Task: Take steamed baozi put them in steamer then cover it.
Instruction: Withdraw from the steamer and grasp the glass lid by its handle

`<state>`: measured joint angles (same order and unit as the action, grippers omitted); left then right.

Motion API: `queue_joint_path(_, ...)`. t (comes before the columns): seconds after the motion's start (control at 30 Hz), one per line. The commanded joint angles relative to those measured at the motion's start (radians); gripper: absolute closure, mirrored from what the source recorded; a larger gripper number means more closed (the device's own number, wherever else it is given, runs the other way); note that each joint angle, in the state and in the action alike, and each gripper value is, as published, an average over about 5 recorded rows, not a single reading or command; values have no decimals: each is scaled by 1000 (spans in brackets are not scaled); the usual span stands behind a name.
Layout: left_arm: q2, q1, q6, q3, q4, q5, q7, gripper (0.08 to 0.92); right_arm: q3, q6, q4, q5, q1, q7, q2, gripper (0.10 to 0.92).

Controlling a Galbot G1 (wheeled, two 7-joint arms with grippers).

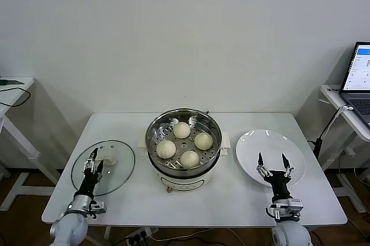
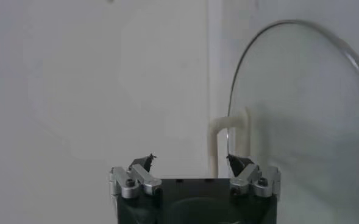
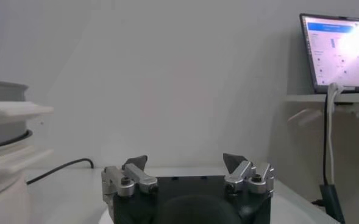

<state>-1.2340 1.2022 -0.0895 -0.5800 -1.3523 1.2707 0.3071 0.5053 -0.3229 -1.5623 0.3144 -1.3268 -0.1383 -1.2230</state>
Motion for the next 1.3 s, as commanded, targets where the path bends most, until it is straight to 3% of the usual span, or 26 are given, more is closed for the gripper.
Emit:
queue_joint_path(0.03,-1,-27,12,13,9,-3,1,177,1,-2,5,-8,0,2,-6,203)
queue_joint_path(0.53,-8,-98,27,42,106,-26,-9,178,1,-5,1,-24,0,1,-12,203)
queue_joint_path(0.63,-5,-100,34,43,112,-38,-22,209,-1,-6,-1,-26,1,0,-12,203)
queue_joint_path(1.3,9,-86,27,30,76,-137,-57,771,-17,-11,-2,-34,20,-5,-22,203)
